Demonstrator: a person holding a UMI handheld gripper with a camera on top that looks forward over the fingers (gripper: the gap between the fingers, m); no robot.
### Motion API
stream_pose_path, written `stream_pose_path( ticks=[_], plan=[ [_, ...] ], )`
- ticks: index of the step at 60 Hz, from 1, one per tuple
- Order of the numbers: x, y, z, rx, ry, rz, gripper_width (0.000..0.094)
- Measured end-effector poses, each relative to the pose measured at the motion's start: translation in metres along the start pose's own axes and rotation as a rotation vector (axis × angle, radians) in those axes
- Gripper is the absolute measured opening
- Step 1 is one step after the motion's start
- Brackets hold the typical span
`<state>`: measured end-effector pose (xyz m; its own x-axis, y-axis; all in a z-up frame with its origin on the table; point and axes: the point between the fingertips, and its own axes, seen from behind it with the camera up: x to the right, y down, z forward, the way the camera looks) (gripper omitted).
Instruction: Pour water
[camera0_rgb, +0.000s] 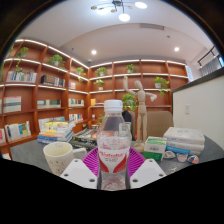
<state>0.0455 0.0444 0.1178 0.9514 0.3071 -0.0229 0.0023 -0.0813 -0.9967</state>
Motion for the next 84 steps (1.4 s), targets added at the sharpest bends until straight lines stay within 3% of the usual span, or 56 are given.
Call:
stream_pose_path(
  ticks=[9,14,23,27,29,49,84],
  plan=[
    [-0.001,0.001,-0.003,0.012,0.014,0.003,0.0351],
    [0.002,0.001,-0.004,0.026,0.026,0.011,0.04],
    [0.002,0.007,-0.009,-0.006,0.049,0.014,0.0584],
    [0.002,0.014,-0.02,-0.046,0.069,0.007,0.0767],
    [0.002,0.015,-0.026,-0.051,0.079,0.004,0.0814],
    [0.001,0.016,-0.111,-0.085,0.208,0.003,0.0807],
    [-0.013,-0.007,-0.175,-0.057,0.227,0.018,0.081]
  ],
)
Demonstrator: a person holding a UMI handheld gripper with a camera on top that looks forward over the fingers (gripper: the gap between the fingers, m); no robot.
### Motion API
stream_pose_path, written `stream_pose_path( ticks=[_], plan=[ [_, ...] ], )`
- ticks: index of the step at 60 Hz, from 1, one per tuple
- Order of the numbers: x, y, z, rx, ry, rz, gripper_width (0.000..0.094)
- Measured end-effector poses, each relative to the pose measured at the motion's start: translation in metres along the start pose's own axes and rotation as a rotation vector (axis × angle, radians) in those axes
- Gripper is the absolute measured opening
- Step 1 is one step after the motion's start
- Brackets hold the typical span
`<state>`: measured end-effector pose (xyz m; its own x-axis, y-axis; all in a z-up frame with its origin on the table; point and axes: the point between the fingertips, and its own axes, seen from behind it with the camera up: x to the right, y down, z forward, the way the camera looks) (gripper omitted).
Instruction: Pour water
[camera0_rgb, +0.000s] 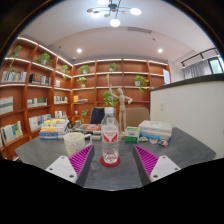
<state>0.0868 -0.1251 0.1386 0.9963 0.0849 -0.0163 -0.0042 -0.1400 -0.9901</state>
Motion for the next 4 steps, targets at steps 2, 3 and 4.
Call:
stream_pose_path(
  ticks=[2,3,4],
  plan=[
    [-0.0002,0.0009,-0.0005,-0.002,0.002,0.002,0.0809],
    [0.0005,0.0008,-0.0009,-0.002,0.006,0.0,0.0812],
    [0.0011,0.0002,-0.0009,0.002,0.01,-0.002,0.081]
  ],
)
